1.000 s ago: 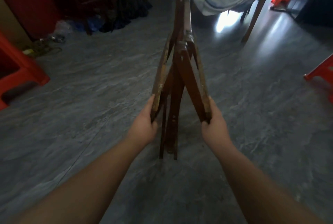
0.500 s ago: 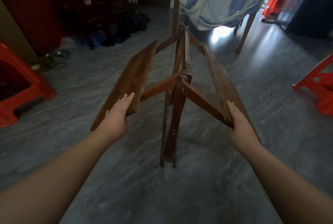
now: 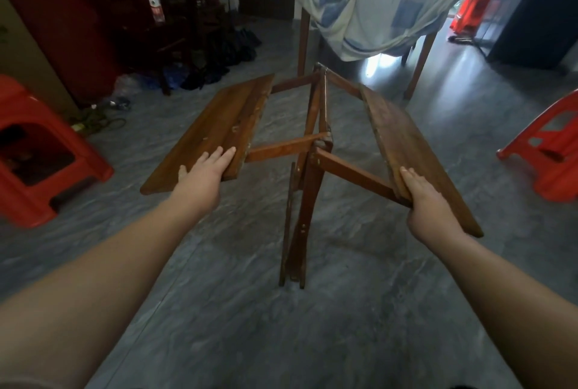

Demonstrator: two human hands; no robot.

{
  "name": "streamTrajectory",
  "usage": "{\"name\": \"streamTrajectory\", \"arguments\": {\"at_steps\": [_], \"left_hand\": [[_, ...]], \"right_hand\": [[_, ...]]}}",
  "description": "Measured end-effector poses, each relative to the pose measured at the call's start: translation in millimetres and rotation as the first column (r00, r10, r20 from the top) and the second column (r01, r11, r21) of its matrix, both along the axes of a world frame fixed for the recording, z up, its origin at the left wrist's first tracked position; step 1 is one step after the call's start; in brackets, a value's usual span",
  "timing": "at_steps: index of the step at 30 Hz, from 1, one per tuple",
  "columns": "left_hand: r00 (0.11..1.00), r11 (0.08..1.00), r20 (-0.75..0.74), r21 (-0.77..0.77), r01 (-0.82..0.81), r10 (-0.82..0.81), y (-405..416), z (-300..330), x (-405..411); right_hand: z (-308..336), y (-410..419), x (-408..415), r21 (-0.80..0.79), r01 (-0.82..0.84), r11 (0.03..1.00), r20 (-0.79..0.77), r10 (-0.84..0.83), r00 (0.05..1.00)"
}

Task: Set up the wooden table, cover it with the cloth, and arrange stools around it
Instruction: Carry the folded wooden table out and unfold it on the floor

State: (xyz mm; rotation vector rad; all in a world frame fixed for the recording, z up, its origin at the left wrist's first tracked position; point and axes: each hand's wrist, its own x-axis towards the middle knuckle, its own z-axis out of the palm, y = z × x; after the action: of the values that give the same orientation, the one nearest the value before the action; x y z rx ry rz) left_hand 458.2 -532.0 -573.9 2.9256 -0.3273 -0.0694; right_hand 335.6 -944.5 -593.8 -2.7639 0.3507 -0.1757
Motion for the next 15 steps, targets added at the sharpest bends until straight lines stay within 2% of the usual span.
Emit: {"name": "streamTrajectory", "arguments": {"at_steps": [6,15], "left_hand": [[1.0,1.0,-0.014,0.019,-0.002,0.002,2.7,21.1,4.0],[0.999,0.986,0.011,0.16,-0.035,0.034,18.9,48.7,1.4]], "right_hand": [[19.7,1.2,2.8,-0.011,-0.005,1.0,-0.007,0.005,1.0],[51.9,5.5,5.3,-0.221,-0.034,0.975,-0.073,0.018,0.997]]}}
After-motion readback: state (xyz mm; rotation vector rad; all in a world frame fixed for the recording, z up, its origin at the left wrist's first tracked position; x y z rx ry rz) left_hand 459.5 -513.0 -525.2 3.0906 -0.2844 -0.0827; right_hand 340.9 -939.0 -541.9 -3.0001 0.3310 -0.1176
